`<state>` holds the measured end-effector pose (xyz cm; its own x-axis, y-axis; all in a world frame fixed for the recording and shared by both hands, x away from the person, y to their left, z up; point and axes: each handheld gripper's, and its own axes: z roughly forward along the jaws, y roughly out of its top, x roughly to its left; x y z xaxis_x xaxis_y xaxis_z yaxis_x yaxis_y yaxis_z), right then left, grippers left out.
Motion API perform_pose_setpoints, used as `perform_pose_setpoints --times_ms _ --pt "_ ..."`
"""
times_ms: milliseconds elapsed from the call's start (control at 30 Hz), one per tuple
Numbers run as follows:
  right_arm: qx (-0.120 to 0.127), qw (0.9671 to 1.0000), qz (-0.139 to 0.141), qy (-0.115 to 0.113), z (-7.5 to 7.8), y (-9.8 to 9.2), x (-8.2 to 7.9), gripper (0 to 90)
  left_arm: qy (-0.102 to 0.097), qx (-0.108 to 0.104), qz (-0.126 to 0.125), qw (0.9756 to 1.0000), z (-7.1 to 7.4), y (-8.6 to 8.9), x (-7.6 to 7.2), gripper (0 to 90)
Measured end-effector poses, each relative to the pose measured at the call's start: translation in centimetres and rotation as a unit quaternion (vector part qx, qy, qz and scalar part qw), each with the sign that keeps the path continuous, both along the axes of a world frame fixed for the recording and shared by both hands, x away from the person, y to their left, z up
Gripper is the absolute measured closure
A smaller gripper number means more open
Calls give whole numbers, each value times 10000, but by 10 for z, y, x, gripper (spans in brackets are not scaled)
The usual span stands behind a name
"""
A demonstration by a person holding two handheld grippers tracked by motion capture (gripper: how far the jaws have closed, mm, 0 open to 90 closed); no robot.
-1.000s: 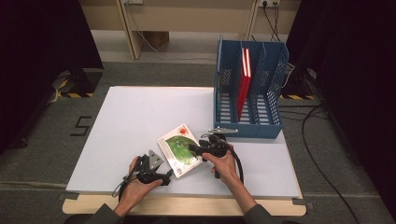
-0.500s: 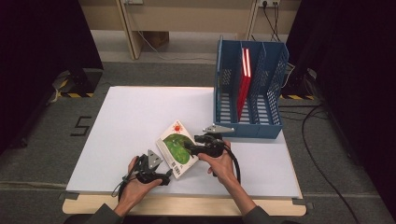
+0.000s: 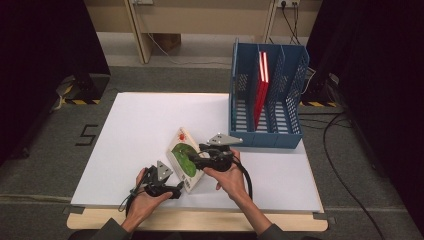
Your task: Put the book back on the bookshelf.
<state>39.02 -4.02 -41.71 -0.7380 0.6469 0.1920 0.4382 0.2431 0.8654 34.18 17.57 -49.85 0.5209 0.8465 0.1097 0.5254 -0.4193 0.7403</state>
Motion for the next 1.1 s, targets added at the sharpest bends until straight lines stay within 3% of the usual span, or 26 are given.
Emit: perform_pose_setpoints --times_ms 433,667,800,967,1100 --pt "113 9990 370 -202 11 20 -15 452 33 -148 133 9998 -2 5 -1 72" --pt "-54 9977 492 -463 14 32 -25 452 10 -220 324 9992 -5 6 0 8" --pt "-7 9974 561 -453 14 37 -28 466 -33 -207 338 9992 -5 4 1 8" --pt "-118 9951 744 -643 14 44 -32 481 -124 -185 348 9991 -5 1 2 16" --pt "-169 9949 719 -687 15 45 -34 480 -173 -229 292 9992 -5 0 3 59"
